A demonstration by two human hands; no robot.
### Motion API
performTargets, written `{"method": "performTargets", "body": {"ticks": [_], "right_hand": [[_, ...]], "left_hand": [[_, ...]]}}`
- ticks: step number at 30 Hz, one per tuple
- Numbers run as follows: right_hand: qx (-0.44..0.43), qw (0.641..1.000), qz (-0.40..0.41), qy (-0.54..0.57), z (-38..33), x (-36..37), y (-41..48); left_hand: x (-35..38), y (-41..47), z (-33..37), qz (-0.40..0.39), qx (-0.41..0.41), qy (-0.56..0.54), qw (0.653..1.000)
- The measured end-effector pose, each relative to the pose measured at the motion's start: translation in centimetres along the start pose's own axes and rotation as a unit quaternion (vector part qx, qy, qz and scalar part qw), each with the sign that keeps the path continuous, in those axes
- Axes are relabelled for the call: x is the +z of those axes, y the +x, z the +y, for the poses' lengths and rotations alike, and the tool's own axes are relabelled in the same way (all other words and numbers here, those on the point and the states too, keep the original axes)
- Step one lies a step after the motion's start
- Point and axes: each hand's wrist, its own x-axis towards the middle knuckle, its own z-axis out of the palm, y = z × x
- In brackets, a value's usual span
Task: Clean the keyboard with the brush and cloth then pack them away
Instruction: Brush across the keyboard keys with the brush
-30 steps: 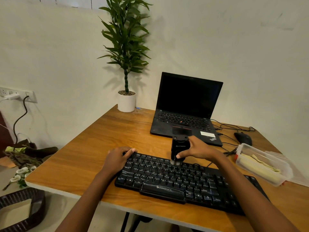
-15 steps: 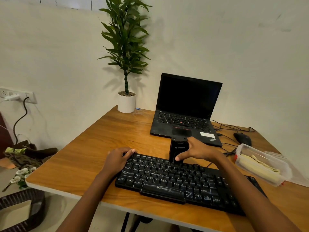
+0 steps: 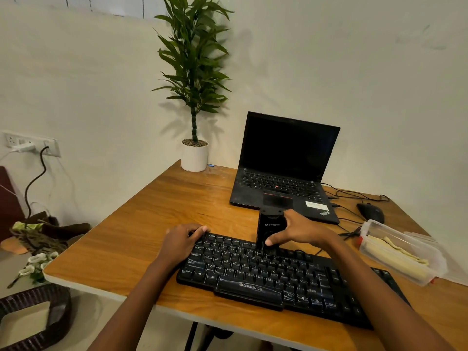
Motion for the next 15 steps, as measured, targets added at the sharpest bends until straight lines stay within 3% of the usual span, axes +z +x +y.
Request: {"method": "performTargets", "body": {"ticks": [15], "right_hand": [[-0.025,0.999,0.031,-0.018,-0.19,0.81,0.82]], "left_hand": [[-0.06,-0.28,0.46,-0.002,-0.004,-0.014,1.000]]}}
